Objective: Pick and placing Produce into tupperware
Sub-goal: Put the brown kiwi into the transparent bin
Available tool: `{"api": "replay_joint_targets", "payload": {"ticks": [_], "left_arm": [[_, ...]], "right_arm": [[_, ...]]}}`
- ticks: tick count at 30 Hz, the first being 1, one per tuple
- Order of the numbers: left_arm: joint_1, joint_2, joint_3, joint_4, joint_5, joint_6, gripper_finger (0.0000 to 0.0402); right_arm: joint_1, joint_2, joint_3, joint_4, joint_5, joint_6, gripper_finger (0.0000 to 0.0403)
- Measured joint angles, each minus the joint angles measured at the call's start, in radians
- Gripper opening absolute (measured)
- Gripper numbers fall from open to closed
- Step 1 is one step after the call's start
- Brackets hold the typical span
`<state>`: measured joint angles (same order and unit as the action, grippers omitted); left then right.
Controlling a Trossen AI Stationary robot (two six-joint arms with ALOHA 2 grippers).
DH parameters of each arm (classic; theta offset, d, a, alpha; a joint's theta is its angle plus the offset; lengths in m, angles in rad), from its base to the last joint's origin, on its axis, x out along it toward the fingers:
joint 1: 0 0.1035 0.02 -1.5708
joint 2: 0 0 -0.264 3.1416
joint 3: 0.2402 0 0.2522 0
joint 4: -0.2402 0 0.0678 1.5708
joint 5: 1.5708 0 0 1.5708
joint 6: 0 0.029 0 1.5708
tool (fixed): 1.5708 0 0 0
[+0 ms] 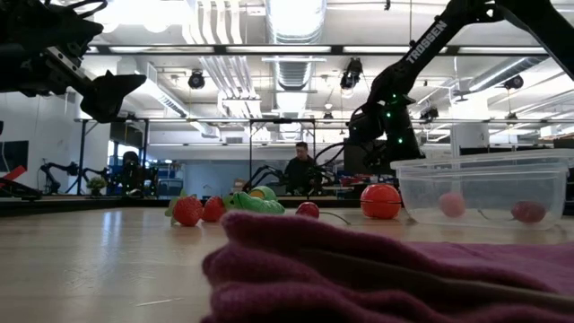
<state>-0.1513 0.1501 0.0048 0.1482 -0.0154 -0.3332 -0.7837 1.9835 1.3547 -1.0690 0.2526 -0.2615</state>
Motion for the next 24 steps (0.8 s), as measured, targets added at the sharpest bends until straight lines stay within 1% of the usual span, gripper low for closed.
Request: {"api": "replay_joint_targets", "payload": {"ticks": [12,19,24], "left_arm": [[0.000,0.000,0.000,0.000,0.000,0.000,0.0367],[0.000,0.000,0.000,0.000,0.000,0.000,0.0367],[0.000,0.000,0.000,0.000,0.000,0.000,0.0367]], "right_arm": [[0.001,-0.003,-0.036,-0.026,-0.024,0.039,0.0258],[0.001,-0.049,-0.022,-0.076,-0.028,0.108,0.0239],[0.001,-0.099,-0.021,-0.087,-0.058,0.154,0.0232]]}}
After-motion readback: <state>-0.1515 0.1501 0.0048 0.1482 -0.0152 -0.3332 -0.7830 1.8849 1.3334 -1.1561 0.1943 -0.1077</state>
